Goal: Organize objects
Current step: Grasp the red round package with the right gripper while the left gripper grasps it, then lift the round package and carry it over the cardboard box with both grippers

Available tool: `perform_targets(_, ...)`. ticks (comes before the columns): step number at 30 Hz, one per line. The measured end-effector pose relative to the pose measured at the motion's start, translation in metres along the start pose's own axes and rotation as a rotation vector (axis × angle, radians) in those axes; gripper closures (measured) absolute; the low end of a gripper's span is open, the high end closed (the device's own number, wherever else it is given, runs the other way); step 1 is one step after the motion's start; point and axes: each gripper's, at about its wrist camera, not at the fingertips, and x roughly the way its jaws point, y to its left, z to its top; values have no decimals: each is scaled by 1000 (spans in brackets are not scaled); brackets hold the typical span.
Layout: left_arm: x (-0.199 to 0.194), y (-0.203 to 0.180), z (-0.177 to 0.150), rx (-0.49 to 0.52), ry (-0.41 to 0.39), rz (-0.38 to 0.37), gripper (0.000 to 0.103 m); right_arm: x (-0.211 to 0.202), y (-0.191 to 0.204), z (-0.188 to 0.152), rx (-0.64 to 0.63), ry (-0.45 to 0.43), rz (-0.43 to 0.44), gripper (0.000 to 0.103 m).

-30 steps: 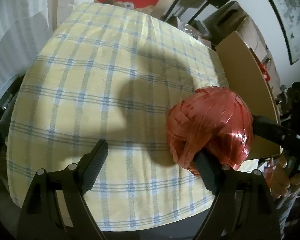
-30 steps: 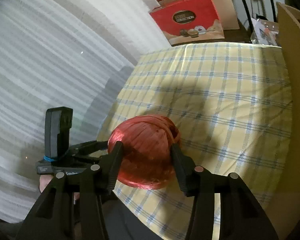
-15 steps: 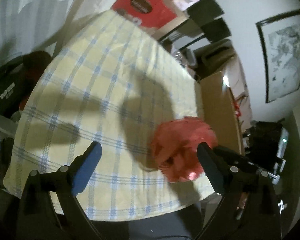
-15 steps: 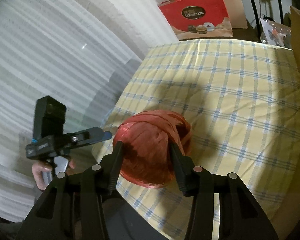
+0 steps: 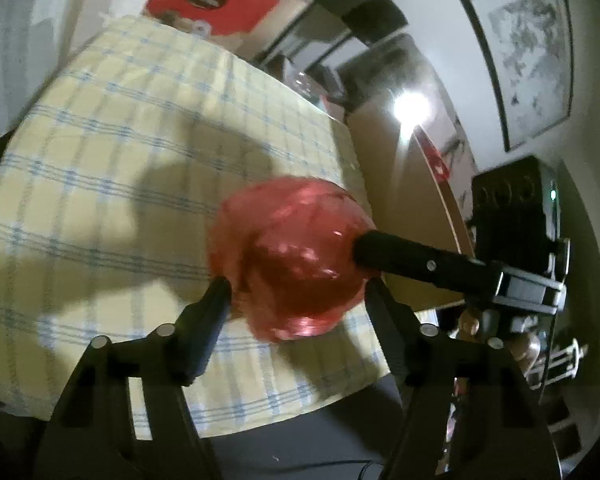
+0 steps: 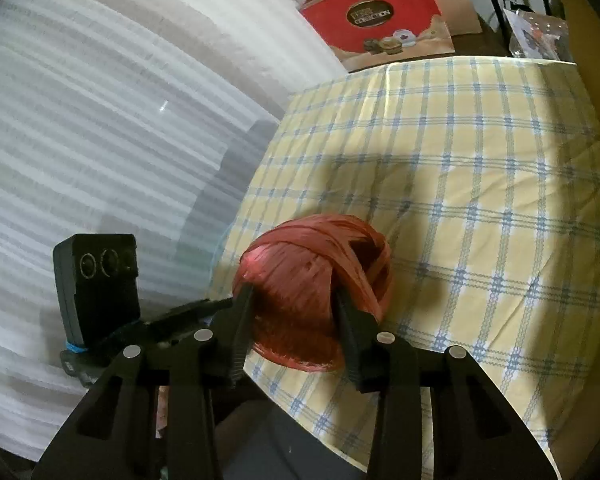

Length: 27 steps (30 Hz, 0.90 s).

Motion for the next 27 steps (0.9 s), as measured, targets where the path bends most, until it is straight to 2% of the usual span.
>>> perform_targets(4, 3, -13, -1, 58, 0, 33, 44, 1, 2, -1, -12, -1, -6, 65)
perform_targets(12, -2, -36, 4, 111, -15, 51, 46, -13, 3, 0, -10, -35, -16, 65)
perform_targets(20, -3, -76, 21, 172, -31, 36, 46, -56, 7, 8, -33, -105, -47, 65)
perform_targets(27, 4, -128, 42, 228, -41, 6, 46, -105, 6, 19, -45, -181, -88, 65)
